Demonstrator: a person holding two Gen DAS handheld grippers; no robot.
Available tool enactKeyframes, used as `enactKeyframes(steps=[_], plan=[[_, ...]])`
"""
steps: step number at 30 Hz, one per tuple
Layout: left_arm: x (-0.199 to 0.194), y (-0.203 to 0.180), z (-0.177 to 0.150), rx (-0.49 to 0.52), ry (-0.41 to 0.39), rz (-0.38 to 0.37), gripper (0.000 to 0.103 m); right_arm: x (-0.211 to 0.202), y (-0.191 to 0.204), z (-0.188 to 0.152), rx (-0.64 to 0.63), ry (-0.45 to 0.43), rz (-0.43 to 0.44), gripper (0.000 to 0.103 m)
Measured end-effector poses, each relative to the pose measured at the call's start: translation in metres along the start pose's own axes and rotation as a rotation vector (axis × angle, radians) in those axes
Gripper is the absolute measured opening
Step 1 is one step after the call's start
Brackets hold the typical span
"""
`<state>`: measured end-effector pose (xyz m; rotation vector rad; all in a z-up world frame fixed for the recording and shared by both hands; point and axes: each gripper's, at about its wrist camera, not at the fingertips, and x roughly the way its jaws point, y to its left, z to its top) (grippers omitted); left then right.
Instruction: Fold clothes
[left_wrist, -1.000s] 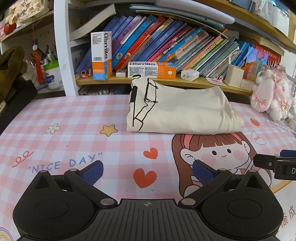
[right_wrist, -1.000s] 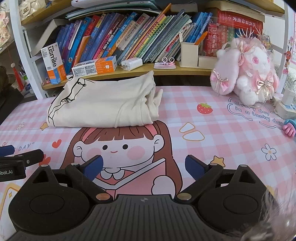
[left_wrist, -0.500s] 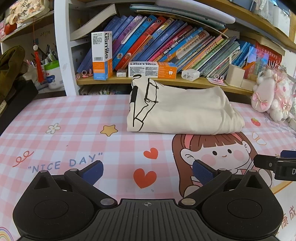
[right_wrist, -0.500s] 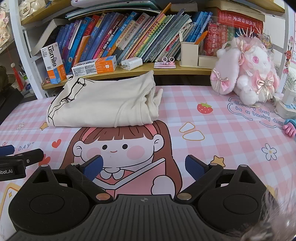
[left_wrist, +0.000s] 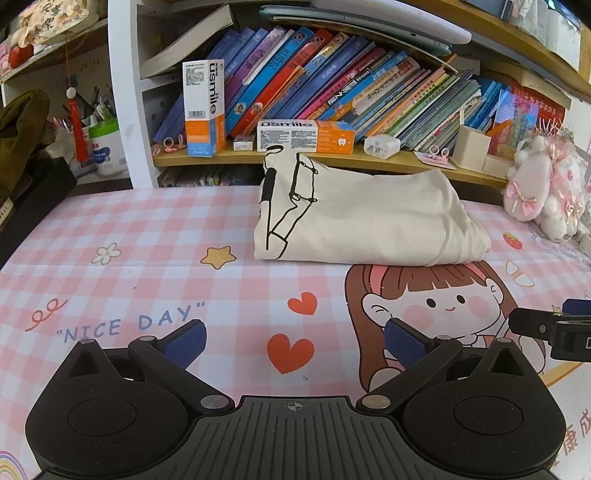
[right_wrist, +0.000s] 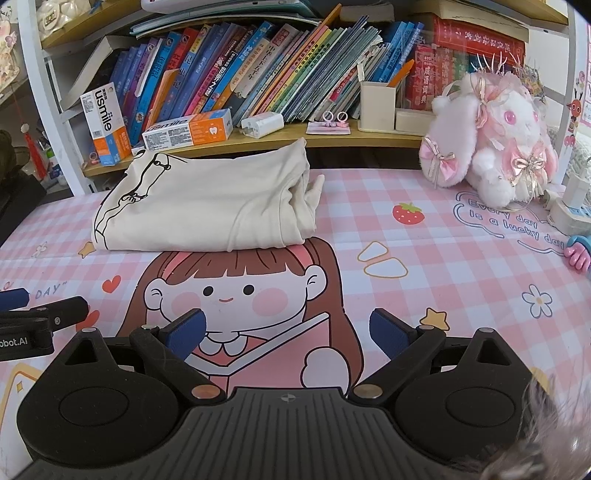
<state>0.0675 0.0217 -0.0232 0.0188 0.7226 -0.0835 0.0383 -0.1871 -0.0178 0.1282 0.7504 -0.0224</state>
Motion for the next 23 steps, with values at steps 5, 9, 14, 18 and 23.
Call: enactKeyframes(steps=[5, 9, 14, 18, 23], plan=[[0.0008, 0.0011, 0.0003, -0.003, 0.004, -0.001, 0.103, 0.0001, -0.0002, 0.0000, -0.001, 0.001, 0.001, 0.096], [0.0012, 0.0013, 0.0006, -0.005, 0.007, 0.000, 0.103, 0.0004, 0.0000, 0.0001, -0.002, 0.004, 0.003, 0.096], [0.0018, 0.0022, 0.0009, -0.009, 0.007, -0.003, 0.103, 0.0007, 0.0006, 0.0000, -0.005, 0.006, 0.003, 0.096], [0.0008, 0.0028, 0.0004, -0.008, -0.004, -0.030, 0.103, 0.0007, 0.0009, -0.0004, -0.006, 0.007, 0.003, 0.096], [0.0011, 0.0043, 0.0005, -0.025, -0.006, -0.032, 0.103, 0.0010, 0.0014, -0.0006, -0.004, 0.013, 0.001, 0.096]])
